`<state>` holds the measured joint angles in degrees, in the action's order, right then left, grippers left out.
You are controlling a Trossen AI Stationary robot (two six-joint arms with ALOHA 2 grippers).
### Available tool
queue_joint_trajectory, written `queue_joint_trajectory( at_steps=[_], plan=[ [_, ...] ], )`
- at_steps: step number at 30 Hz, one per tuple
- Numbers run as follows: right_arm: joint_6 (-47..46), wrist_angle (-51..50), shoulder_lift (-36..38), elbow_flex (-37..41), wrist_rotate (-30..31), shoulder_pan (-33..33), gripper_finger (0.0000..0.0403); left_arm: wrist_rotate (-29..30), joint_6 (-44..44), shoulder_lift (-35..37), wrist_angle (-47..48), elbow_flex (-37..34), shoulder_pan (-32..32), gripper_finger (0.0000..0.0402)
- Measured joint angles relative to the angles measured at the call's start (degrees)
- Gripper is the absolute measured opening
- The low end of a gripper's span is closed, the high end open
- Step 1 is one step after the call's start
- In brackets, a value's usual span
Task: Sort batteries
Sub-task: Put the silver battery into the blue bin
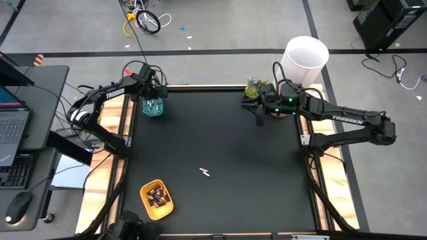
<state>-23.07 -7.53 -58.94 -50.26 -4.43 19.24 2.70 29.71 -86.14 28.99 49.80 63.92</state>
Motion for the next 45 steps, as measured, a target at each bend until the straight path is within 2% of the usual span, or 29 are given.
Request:
queue_joint_trajectory(
  at_steps=[7, 16, 23, 28, 33, 39, 43, 45],
  plan=[
    [-0.36, 0.22, 0.0, 0.0, -0.02, 1.21, 0.01, -0.15, -1.5, -0.91, 0.0, 0.11, -0.17, 0.0096],
    [-0.74, 0.33, 0.0, 0.0, -0.07, 1.09, 0.01, 0.02, -3.05, -0.64, 3.95, 3.51, -0.26, 0.0112],
    [-0.74, 0.31, 0.0, 0.0, -1.55, 0.66, 0.01, -1.71, -10.57, 5.15, 7.19, 9.39, -3.3, 0.0113],
    [0.33, 0.2, -0.02, 0.0, -1.66, 0.66, 0.01, -1.78, -14.25, 9.38, 10.62, 12.59, -11.8, 0.0112],
    [2.6, 0.13, -0.01, 0.0, -1.68, 0.68, 0.01, -2.34, -13.55, 11.02, 9.69, 12.77, -24.91, 0.0112],
    [3.58, -0.2, -0.01, 0.0, -1.8, 0.68, 0.01, -2.36, -3.9, 10.72, 4.64, 12.76, -43.07, 0.0112],
    [1.97, -0.31, -0.02, 0.0, -6.01, 0.02, 0.01, -2.13, -0.44, 10.72, 3.52, 12.75, -54.29, 0.0112],
    [2.33, -0.35, -0.03, 0.0, -6.11, -0.87, 0.01, -0.45, 1.47, 10.72, 3.52, 12.74, -58.9, 0.0112]
  ],
)
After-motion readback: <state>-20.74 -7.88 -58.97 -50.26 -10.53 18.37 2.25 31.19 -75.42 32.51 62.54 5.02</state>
